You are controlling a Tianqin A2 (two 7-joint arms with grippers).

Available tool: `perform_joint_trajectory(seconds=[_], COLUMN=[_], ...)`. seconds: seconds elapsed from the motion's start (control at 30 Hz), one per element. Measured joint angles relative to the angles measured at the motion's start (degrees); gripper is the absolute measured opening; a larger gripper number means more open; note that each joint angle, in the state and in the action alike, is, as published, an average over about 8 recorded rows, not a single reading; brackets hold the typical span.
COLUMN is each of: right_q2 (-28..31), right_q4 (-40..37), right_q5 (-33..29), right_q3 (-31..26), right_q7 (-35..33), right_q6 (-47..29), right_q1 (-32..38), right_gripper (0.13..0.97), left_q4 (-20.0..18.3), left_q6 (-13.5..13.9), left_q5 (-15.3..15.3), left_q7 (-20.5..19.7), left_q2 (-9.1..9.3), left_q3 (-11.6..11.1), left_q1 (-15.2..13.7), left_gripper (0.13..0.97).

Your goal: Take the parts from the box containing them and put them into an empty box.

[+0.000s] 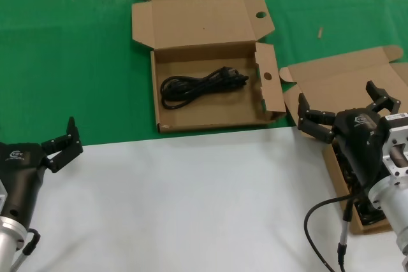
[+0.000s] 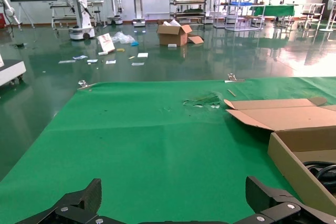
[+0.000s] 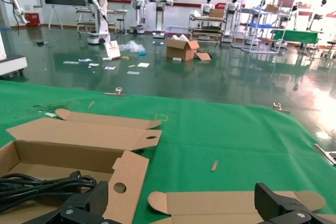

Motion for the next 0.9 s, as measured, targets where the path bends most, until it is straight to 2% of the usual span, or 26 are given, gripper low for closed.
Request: perform_joint_trajectory(seconds=[0.9], right_q2=[0.0], right_q4=[0.0], right_q5=[0.0], right_q3=[0.0], right_q7=[0.0], right_q6=[0.0], right_q1=[0.0], right_gripper=[0.966], left_q4=[0.0], left_q6=[0.0], left_q5=[0.0], left_q7=[0.0], left_q2=[0.0], left_q3=[0.0], left_q1=[0.0], left_gripper=[0.966])
